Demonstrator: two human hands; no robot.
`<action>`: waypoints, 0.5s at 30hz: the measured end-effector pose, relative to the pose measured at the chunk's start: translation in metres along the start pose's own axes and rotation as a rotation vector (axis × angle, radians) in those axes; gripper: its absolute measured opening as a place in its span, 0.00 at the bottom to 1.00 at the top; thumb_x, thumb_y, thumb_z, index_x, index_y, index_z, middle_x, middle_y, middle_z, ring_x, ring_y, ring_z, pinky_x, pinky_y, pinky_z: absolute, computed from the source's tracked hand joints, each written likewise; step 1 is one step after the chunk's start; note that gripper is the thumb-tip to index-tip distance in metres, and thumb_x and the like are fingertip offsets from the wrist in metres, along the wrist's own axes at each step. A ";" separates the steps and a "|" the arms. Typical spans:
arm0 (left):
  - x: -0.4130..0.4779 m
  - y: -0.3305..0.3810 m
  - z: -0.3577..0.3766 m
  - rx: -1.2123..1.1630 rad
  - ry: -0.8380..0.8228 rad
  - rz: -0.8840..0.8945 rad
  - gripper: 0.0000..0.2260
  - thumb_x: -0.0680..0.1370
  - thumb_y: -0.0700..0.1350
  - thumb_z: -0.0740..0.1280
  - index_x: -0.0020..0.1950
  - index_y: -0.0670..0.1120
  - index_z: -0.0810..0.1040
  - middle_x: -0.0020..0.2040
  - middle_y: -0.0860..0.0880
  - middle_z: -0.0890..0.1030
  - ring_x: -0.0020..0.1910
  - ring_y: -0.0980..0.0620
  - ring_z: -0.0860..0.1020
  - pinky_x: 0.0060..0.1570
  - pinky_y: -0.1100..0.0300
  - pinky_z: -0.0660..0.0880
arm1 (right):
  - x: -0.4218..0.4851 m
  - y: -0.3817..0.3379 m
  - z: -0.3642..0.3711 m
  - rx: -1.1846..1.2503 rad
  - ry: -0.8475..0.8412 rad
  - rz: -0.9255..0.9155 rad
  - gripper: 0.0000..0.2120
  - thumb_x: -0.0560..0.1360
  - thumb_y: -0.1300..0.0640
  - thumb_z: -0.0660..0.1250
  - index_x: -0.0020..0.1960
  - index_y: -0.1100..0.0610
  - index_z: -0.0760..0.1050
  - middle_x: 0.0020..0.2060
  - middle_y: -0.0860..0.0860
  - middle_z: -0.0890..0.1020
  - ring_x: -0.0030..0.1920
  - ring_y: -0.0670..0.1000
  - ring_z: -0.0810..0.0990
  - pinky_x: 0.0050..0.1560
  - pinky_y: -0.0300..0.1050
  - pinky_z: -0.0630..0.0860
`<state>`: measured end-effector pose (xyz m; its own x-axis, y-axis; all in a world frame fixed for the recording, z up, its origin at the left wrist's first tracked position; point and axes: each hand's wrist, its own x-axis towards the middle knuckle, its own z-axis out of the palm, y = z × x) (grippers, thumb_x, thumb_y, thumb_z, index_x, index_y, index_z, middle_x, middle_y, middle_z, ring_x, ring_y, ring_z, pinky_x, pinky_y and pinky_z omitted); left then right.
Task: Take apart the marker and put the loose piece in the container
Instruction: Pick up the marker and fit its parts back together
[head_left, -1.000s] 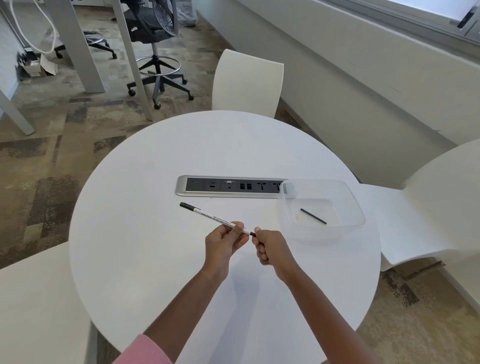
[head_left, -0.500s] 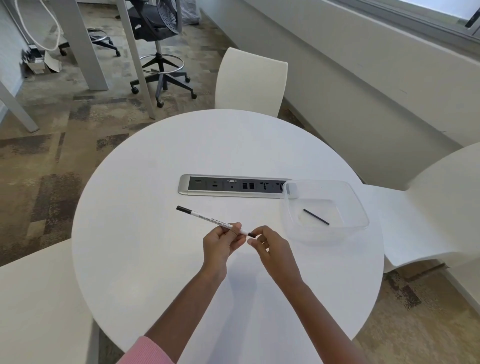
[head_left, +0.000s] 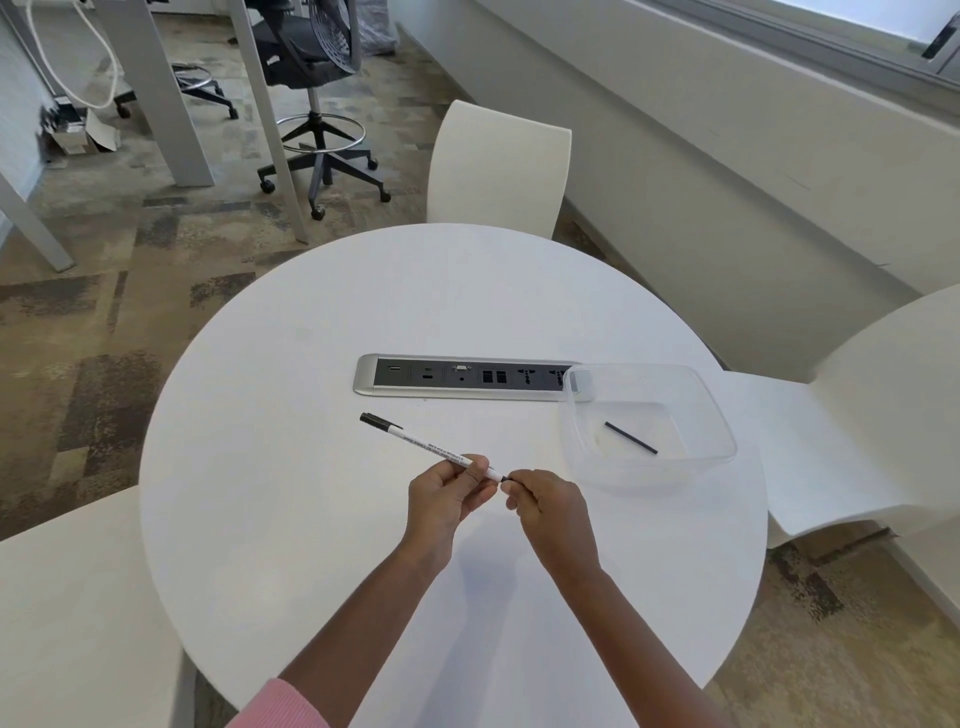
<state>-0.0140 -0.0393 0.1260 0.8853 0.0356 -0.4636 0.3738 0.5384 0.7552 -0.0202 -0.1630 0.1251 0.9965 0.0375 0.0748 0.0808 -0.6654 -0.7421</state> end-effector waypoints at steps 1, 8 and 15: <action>0.000 0.001 0.000 0.009 -0.007 -0.001 0.04 0.75 0.35 0.66 0.41 0.39 0.79 0.31 0.48 0.82 0.32 0.55 0.82 0.37 0.68 0.79 | 0.000 -0.001 -0.001 0.044 -0.018 0.044 0.09 0.75 0.62 0.61 0.41 0.63 0.79 0.29 0.52 0.78 0.34 0.54 0.75 0.36 0.42 0.69; -0.002 -0.001 0.000 0.022 -0.042 -0.023 0.03 0.76 0.35 0.65 0.43 0.38 0.78 0.32 0.48 0.83 0.33 0.55 0.82 0.37 0.68 0.79 | 0.004 -0.006 -0.008 0.252 -0.106 0.269 0.16 0.73 0.63 0.61 0.28 0.55 0.73 0.22 0.48 0.74 0.23 0.43 0.68 0.29 0.37 0.66; -0.003 -0.005 0.000 0.063 -0.076 -0.021 0.03 0.75 0.35 0.65 0.43 0.38 0.78 0.33 0.48 0.83 0.34 0.54 0.82 0.38 0.67 0.79 | 0.009 -0.006 -0.012 0.542 -0.230 0.536 0.18 0.75 0.62 0.61 0.26 0.59 0.72 0.20 0.49 0.68 0.19 0.44 0.63 0.20 0.32 0.59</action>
<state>-0.0187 -0.0422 0.1243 0.8945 -0.0402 -0.4453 0.4073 0.4841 0.7745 -0.0117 -0.1672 0.1380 0.8774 0.0070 -0.4797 -0.4704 -0.1834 -0.8632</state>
